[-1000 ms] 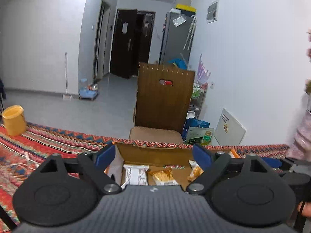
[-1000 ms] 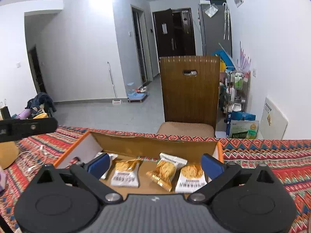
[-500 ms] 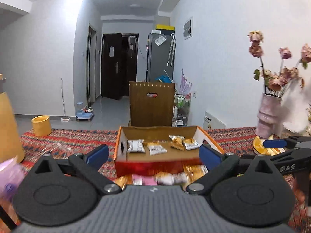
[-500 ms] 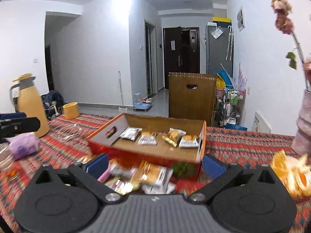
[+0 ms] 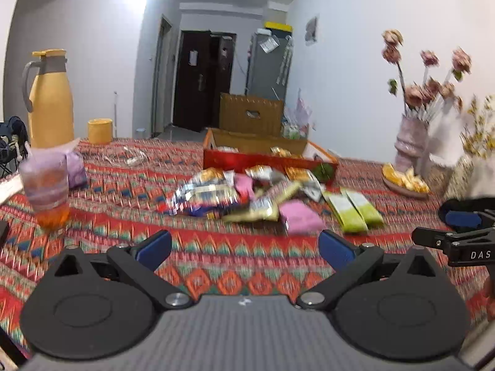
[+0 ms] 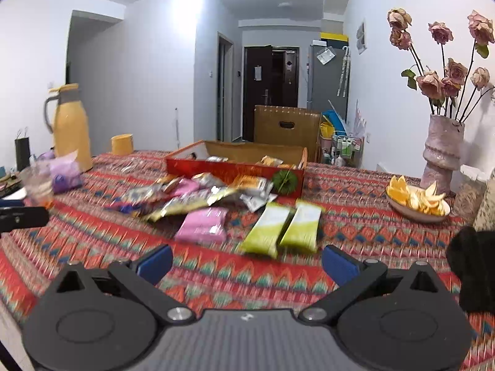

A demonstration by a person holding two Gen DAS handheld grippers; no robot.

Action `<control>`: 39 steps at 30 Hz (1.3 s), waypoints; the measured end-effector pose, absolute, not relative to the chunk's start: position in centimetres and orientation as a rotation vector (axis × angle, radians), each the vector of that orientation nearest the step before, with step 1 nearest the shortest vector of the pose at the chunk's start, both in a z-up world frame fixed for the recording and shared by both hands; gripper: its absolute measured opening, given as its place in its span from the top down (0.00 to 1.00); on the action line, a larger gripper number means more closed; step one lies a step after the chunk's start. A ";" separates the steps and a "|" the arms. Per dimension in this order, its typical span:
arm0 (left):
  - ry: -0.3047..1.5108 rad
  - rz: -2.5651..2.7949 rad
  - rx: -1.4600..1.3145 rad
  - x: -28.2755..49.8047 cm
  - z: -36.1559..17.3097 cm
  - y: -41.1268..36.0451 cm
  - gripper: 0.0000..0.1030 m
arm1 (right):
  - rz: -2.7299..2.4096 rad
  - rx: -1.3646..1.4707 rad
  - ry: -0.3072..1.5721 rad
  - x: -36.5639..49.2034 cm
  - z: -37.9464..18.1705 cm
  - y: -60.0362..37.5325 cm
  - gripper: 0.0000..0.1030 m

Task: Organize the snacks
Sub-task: 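Withdraw both open tools from the box back over the snack pile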

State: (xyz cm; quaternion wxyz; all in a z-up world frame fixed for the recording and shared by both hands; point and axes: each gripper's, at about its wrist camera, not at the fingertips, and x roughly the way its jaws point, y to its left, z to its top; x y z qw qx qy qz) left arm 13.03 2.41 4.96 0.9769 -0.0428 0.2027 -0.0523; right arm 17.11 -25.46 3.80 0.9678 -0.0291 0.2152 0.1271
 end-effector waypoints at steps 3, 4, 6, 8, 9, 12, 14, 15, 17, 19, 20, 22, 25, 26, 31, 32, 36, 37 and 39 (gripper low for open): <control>0.441 -0.106 -0.088 11.7 3.8 2.3 0.00 | 0.254 -0.085 0.437 14.8 2.5 -25.2 0.00; 0.453 -0.111 -0.086 11.4 3.4 2.1 0.00 | 0.245 -0.089 0.446 14.4 2.2 -25.2 0.00; 0.463 -0.117 -0.080 11.1 3.1 1.8 0.00 | 0.237 -0.088 0.467 13.8 1.7 -25.1 0.00; 0.467 -0.119 -0.070 10.9 2.9 1.4 0.00 | 0.236 -0.088 0.479 13.2 1.1 -25.1 0.00; 0.470 -0.119 -0.067 10.8 2.8 1.3 0.00 | 0.234 -0.091 0.488 13.1 0.8 -25.1 0.00; 0.477 -0.120 -0.058 11.0 2.7 1.1 0.00 | 0.224 -0.105 0.504 12.8 0.3 -25.1 0.00; 0.480 -0.119 -0.056 11.1 2.6 1.0 0.00 | 0.222 -0.106 0.505 12.9 0.2 -25.1 0.00; 0.482 -0.117 -0.057 11.2 2.6 1.0 0.00 | 0.221 -0.104 0.506 12.9 0.1 -25.2 0.00; 0.489 -0.114 -0.058 11.6 2.5 1.1 0.00 | 0.225 -0.096 0.506 13.1 0.1 -25.2 0.00; 0.494 -0.111 -0.059 11.9 2.4 1.1 0.00 | 0.229 -0.091 0.510 13.6 0.1 -25.1 0.00; 0.495 -0.112 -0.061 12.2 2.4 1.2 0.00 | 0.231 -0.090 0.511 13.8 0.1 -25.1 0.00; 0.500 -0.114 -0.064 12.8 2.4 1.3 0.00 | 0.236 -0.091 0.510 14.3 0.1 -24.9 0.00; 0.508 -0.116 -0.061 14.0 2.3 1.3 0.00 | 0.240 -0.086 0.512 15.5 0.2 -24.6 0.00; 0.507 -0.117 -0.060 14.4 2.4 1.4 0.00 | 0.242 -0.084 0.514 15.9 0.2 -24.5 0.00; 0.507 -0.120 -0.058 17.2 2.6 1.7 0.00 | 0.245 -0.082 0.520 18.4 0.3 -24.0 0.00; 0.505 -0.120 -0.056 17.9 2.7 1.8 0.00 | 0.244 -0.081 0.521 18.9 0.3 -24.0 0.00; 0.499 -0.112 -0.048 20.6 2.8 2.2 0.00 | 0.233 -0.075 0.532 21.5 0.6 -23.8 0.00; 0.499 -0.110 -0.049 21.3 2.9 2.5 0.00 | 0.228 -0.070 0.535 22.2 0.7 -23.8 0.00; 0.498 -0.102 -0.049 22.8 3.1 3.0 0.00 | 0.229 -0.056 0.542 23.5 0.9 -23.8 0.00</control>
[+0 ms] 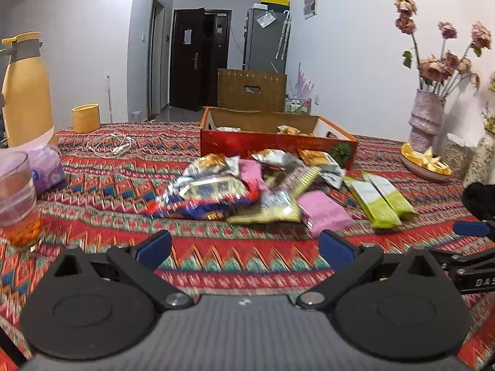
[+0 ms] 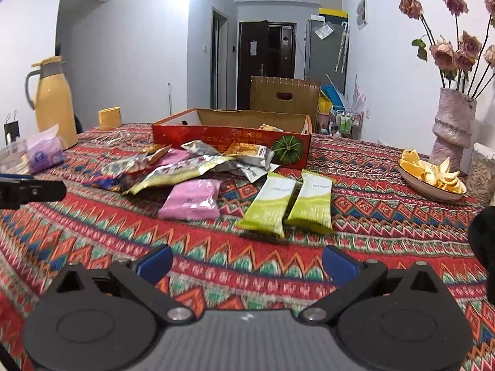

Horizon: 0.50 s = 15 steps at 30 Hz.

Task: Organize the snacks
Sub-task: 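Close the left tool on a gold packet while the right tool grasps a white oat crisp packet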

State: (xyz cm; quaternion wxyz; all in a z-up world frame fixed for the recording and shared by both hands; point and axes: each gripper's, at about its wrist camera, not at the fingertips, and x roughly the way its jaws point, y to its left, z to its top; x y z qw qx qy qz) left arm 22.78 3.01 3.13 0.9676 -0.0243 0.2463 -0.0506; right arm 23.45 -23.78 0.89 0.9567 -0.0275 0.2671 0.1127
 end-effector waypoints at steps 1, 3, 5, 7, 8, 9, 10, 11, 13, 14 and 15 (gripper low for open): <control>0.498 -0.097 -0.048 23.7 3.3 3.3 0.00 | 0.233 -0.045 0.545 24.3 1.1 -23.8 0.00; 0.501 -0.085 -0.051 25.6 3.7 3.9 0.00 | 0.239 -0.036 0.546 26.1 1.6 -23.8 0.00; 0.525 -0.067 -0.057 28.1 3.9 4.5 0.00 | 0.246 -0.045 0.536 28.0 2.3 -23.6 0.00; 0.550 -0.071 -0.065 30.8 4.1 5.1 0.00 | 0.250 -0.056 0.519 29.8 3.0 -23.4 0.00; 0.556 -0.073 -0.073 32.0 4.2 5.4 0.00 | 0.251 -0.057 0.515 30.9 3.3 -23.2 0.00; 0.560 -0.071 -0.083 33.2 4.3 5.7 0.00 | 0.253 -0.055 0.512 32.1 3.7 -23.1 0.00; 0.563 -0.074 -0.094 34.6 4.4 6.0 0.00 | 0.257 -0.051 0.510 33.3 3.9 -23.0 0.00; 0.570 -0.071 -0.107 36.1 4.4 6.3 0.00 | 0.263 -0.042 0.514 34.7 4.0 -22.9 0.00; 0.587 -0.067 -0.136 38.7 4.2 6.9 0.00 | 0.271 -0.020 0.540 37.4 3.9 -22.6 0.00; 0.596 -0.074 -0.154 40.1 4.0 7.2 0.00 | 0.274 -0.004 0.549 38.6 3.7 -22.5 0.00; 0.603 -0.084 -0.165 41.2 3.7 7.5 0.01 | 0.279 0.010 0.556 40.0 3.4 -22.3 0.00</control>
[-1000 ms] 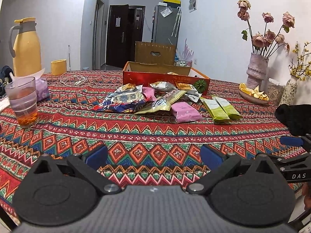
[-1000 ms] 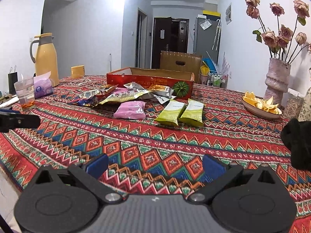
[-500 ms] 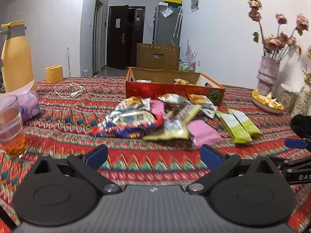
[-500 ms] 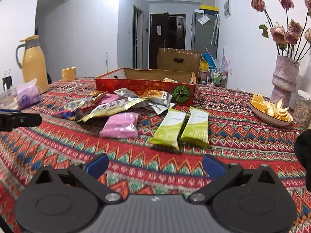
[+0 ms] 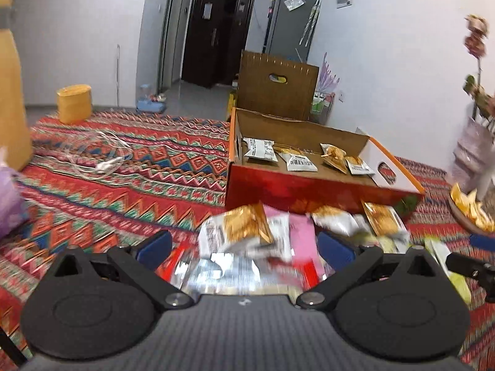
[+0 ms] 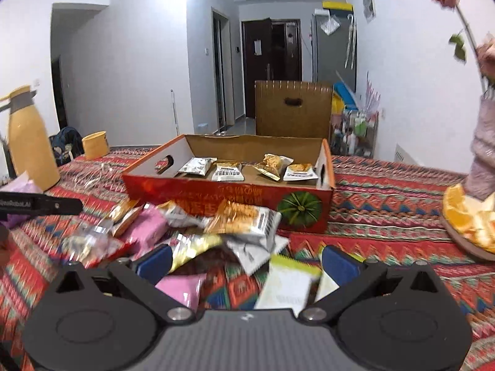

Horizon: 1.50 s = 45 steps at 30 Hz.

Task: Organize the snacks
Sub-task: 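Close the left tool on a gold packet while the right tool grasps a white oat crisp packet, then lift both held packets and carry them over the orange box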

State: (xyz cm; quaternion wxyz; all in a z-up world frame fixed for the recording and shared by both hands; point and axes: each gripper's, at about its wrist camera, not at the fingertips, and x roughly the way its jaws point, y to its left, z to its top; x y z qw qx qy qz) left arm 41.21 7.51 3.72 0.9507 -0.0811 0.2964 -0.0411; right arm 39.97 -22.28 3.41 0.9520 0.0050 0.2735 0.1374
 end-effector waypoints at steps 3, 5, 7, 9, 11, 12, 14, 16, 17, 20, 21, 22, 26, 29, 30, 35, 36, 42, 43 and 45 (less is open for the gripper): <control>0.646 -0.090 -0.167 44.8 2.5 7.8 0.03 | 0.265 0.037 0.580 43.5 2.4 -21.9 0.00; 0.682 -0.086 -0.152 46.8 1.6 7.8 0.03 | 0.247 0.052 0.600 45.5 1.6 -21.7 0.02; 0.724 -0.083 -0.157 48.3 0.7 8.0 0.04 | 0.253 0.078 0.625 47.2 0.8 -21.5 0.02; 0.760 -0.089 -0.183 49.4 -0.1 8.3 0.05 | 0.260 0.110 0.656 48.6 -0.1 -21.4 0.04; 0.764 -0.100 -0.230 49.9 -0.7 8.8 0.10 | 0.260 0.120 0.672 49.8 -0.6 -21.1 0.08; 0.765 -0.104 -0.253 50.1 -0.9 9.0 0.19 | 0.256 0.116 0.673 50.2 -0.8 -20.9 0.08; 0.759 -0.143 -0.304 50.1 -1.2 9.3 0.33 | 0.254 0.109 0.667 50.8 -0.9 -20.3 0.09; 0.754 -0.154 -0.279 49.8 -0.7 9.0 0.40 | 0.272 0.099 0.663 51.2 -1.2 -19.8 0.25; 0.735 -0.155 -0.256 49.3 -0.4 8.8 0.53 | 0.282 0.094 0.668 51.2 -1.4 -19.6 0.28; 0.733 -0.174 -0.221 48.6 0.0 8.4 0.60 | 0.293 0.083 0.655 50.8 -1.7 -19.4 0.30; 0.734 -0.178 -0.218 48.4 0.0 8.2 0.64 | 0.298 0.084 0.649 50.6 -1.5 -19.4 0.31; 0.733 -0.170 -0.214 48.2 0.1 8.1 0.65 | 0.300 0.086 0.645 50.4 -1.4 -19.5 0.33; 0.737 -0.175 -0.221 47.0 0.8 8.1 0.76 | 0.314 0.056 0.637 49.1 -0.8 -19.4 0.38; 0.737 -0.172 -0.222 45.8 1.2 7.9 0.77 | 0.327 0.046 0.636 47.7 -0.5 -19.7 0.39; 0.735 -0.166 -0.222 45.3 1.3 7.8 0.78 | 0.328 0.049 0.637 47.1 -0.4 -19.9 0.40; 0.693 -0.126 -0.231 41.5 2.6 7.5 0.87 | 0.321 0.055 0.618 43.4 0.4 -21.1 0.73; 0.676 -0.121 -0.237 40.5 3.1 7.5 0.87 | 0.325 0.063 0.618 42.6 0.5 -21.4 0.72; 0.628 -0.170 -0.291 33.6 4.7 6.4 0.87 | 0.323 0.101 0.629 37.8 0.2 -22.9 0.74; 0.626 -0.177 -0.295 32.5 4.8 6.2 0.87 | 0.320 0.104 0.623 36.9 0.4 -23.1 0.77; 0.619 -0.184 -0.300 30.4 5.0 5.7 0.87 | 0.315 0.100 0.602 34.6 0.8 -23.5 0.80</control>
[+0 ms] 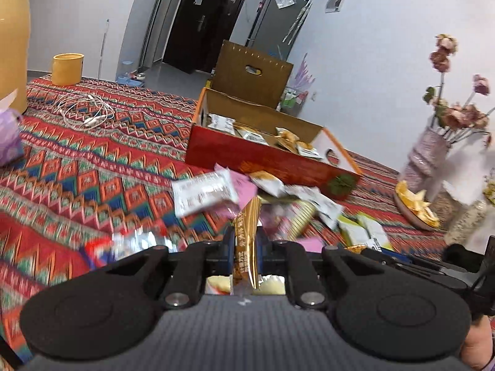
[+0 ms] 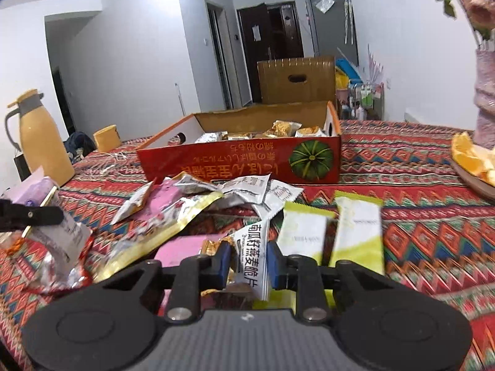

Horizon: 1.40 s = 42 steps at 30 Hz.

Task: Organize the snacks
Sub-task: 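Lift both held packets and carry them over the orange box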

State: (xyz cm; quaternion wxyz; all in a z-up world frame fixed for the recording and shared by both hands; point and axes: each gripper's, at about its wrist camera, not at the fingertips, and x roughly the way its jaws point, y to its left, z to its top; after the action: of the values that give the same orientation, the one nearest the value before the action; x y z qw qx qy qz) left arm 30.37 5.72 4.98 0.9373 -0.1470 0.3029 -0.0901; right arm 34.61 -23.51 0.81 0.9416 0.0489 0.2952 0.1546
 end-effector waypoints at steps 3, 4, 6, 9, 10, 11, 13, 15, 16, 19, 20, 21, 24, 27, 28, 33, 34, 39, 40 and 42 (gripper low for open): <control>0.610 -0.208 -0.285 27.4 5.3 4.8 0.87 | 0.331 0.090 0.587 31.6 1.4 -24.2 0.86; 0.611 -0.219 -0.280 26.6 5.4 4.4 0.87 | 0.333 0.083 0.581 30.7 1.5 -24.4 0.86; 0.620 -0.245 -0.271 25.3 5.4 3.7 0.87 | 0.332 0.071 0.575 28.9 1.9 -25.0 0.87; 0.630 -0.271 -0.253 23.9 5.2 2.5 0.87 | 0.335 0.071 0.577 26.5 2.2 -25.7 0.88; 0.633 -0.276 -0.250 23.4 5.1 2.1 0.87 | 0.335 0.073 0.573 25.6 2.2 -25.9 0.88; 0.636 -0.279 -0.246 23.0 5.0 1.8 0.87 | 0.336 0.073 0.568 24.9 2.3 -26.0 0.88; 0.643 -0.274 -0.247 22.6 5.0 1.4 0.87 | 0.343 0.076 0.556 23.5 2.5 -26.3 0.88; 0.638 -0.274 -0.240 22.1 5.3 1.0 0.87 | 0.346 0.083 0.537 22.4 3.0 -26.6 0.89; 0.632 -0.275 -0.237 21.8 5.5 0.8 0.87 | 0.349 0.087 0.525 21.9 3.3 -26.8 0.89; 0.611 -0.279 -0.227 21.1 6.0 0.4 0.87 | 0.355 0.094 0.501 21.1 3.9 -27.2 0.89; 0.609 -0.279 -0.226 21.1 6.0 0.4 0.87 | 0.351 0.095 0.497 21.0 3.9 -27.3 0.89; 0.608 -0.275 -0.226 21.0 6.1 0.3 0.87 | 0.350 0.097 0.497 21.0 4.0 -27.4 0.89; 0.608 -0.265 -0.230 21.1 6.2 0.4 0.87 | 0.353 0.104 0.498 21.1 3.9 -27.5 0.89; 0.605 -0.260 -0.226 21.7 6.5 0.5 0.87 | 0.357 0.110 0.492 21.5 3.9 -27.5 0.89; 0.601 -0.262 -0.224 21.9 6.6 0.6 0.87 | 0.360 0.112 0.490 21.8 4.0 -27.6 0.89; 0.535 -0.273 -0.194 24.8 8.8 1.2 0.87 | 0.398 0.096 0.451 24.5 6.0 -27.6 0.89; 0.516 -0.274 -0.191 25.7 9.5 1.4 0.87 | 0.403 0.081 0.440 25.1 6.6 -27.5 0.89; 0.442 -0.263 -0.152 31.0 12.2 2.0 0.87 | 0.431 0.019 0.377 29.7 9.5 -26.6 0.89; 0.437 -0.262 -0.148 32.1 12.6 2.1 0.87 | 0.438 0.013 0.369 30.8 10.0 -26.5 0.89; 0.429 -0.268 -0.147 34.7 13.4 2.3 0.87 | 0.470 0.030 0.360 33.7 11.3 -26.2 0.89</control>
State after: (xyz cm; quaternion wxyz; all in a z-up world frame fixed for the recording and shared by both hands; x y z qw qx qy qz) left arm 34.73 2.30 13.44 0.9655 -0.0729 0.2121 -0.1325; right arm 33.70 -26.25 11.26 0.9564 0.0146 0.1774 0.2317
